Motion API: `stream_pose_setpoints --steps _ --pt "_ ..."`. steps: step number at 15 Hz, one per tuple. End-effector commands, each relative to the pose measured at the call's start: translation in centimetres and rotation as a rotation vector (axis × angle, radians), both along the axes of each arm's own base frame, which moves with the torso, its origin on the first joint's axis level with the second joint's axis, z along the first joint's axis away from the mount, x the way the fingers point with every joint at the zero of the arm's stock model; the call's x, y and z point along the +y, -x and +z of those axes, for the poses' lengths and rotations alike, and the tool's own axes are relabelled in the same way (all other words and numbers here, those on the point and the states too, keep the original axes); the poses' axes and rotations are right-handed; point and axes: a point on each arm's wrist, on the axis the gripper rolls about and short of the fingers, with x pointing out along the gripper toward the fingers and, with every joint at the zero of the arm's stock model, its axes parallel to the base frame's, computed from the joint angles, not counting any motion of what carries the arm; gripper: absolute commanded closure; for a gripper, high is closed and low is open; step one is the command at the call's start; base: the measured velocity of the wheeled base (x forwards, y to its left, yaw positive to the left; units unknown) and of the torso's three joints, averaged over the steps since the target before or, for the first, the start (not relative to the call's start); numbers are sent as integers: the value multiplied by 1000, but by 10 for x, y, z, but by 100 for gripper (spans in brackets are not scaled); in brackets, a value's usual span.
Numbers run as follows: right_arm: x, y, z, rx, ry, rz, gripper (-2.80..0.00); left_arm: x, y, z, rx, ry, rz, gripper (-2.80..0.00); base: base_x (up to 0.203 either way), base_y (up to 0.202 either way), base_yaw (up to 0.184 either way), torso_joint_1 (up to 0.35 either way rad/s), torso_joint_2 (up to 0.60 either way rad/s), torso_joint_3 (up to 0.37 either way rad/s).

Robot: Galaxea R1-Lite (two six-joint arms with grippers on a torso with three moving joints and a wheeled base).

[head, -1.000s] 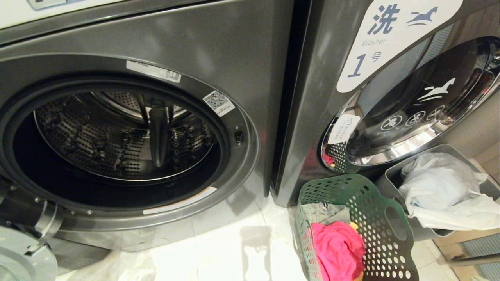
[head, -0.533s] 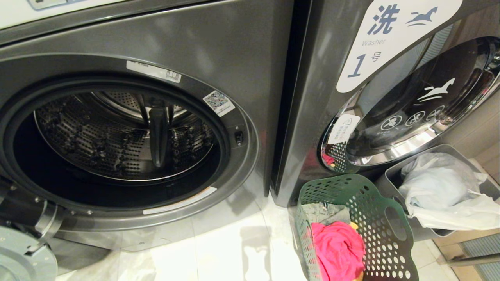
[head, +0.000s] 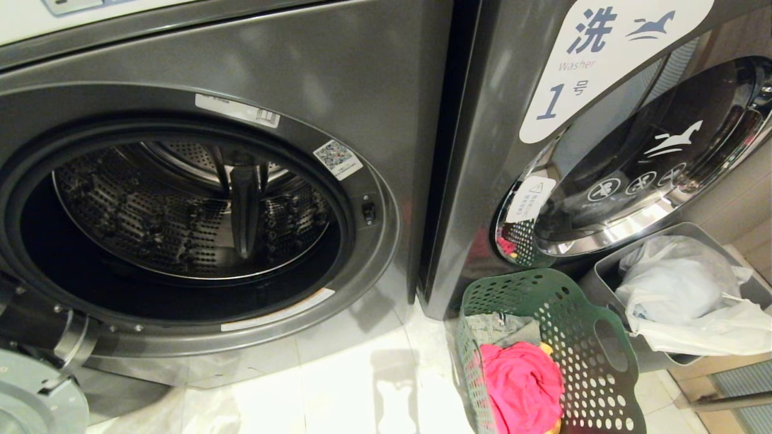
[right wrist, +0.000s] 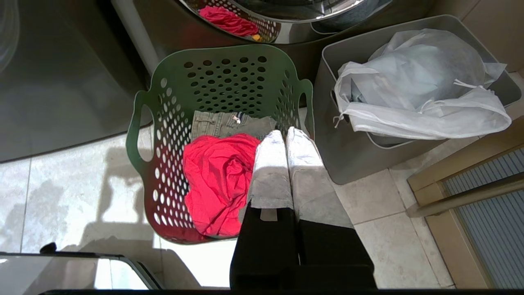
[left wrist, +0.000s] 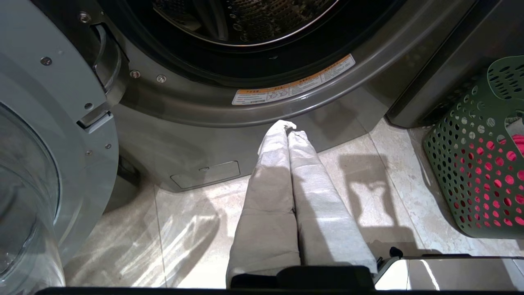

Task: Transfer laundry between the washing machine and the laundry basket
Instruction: Close the washing machine door with the left hand

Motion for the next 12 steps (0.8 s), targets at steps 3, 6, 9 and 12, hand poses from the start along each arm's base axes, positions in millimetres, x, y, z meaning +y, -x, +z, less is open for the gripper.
stream_pose_setpoints --steps 3,6,9,12 --pt "0 0 0 -5 -46 -5 0 0 0 0 0 0 0 0 0 0 0 0 0 0" --pt "0 0 -1 -3 -46 -7 0 0 0 0 1 -6 -1 0 0 0 0 0 0 0" --pt "0 0 -1 -3 -46 -7 0 0 0 0 2 -9 -3 0 0 0 0 0 0 0" --pt "0 0 -1 -3 -46 -7 0 0 0 0 0 -11 -4 0 0 0 0 0 0 0"
